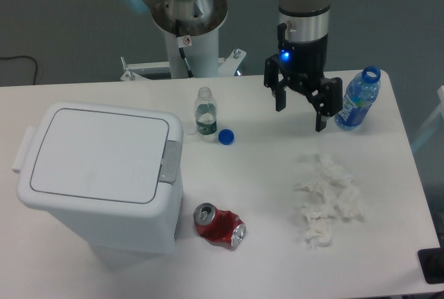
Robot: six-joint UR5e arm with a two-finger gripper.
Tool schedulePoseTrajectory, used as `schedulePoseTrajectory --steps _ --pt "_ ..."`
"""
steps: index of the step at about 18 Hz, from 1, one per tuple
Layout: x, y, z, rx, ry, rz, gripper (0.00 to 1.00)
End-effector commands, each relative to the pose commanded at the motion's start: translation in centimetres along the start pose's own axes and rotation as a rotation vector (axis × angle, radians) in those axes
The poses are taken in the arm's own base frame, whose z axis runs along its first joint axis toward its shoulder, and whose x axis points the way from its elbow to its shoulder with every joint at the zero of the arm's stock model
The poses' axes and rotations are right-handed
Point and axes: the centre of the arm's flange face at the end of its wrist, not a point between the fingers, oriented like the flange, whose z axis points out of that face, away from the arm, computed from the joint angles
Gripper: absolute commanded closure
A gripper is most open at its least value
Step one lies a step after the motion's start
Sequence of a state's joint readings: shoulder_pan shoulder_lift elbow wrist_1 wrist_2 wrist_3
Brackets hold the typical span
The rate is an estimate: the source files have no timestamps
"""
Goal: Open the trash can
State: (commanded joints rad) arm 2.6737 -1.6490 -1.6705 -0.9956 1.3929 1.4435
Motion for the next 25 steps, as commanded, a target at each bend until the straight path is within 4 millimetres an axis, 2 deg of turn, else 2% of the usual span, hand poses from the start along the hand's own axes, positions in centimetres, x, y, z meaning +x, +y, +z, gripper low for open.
schedulePoseTrajectory --steps 3,6,8,10,12,18,25 --pt "-0.6 -0.2 -0.3 0.004 -0.011 -0.001 0.00" --pt "-1.9 -2.7 -0.6 0.029 -0.031 -0.076 0.00" --pt "-2.9 -3.6 -0.5 0.038 -0.036 -0.182 0.00" --pt "-3.2 -5.1 -0.5 0.048 -0.040 -0.216 0.00" --pt "-3.3 -5.6 -0.8 0.058 -0.042 -0.256 0.00" --pt "-2.5 -8.1 -1.3 0.097 -0.028 -0.394 0.00" --pt "-0.6 -11.7 -3.1 0.133 -0.022 -0.501 0.00"
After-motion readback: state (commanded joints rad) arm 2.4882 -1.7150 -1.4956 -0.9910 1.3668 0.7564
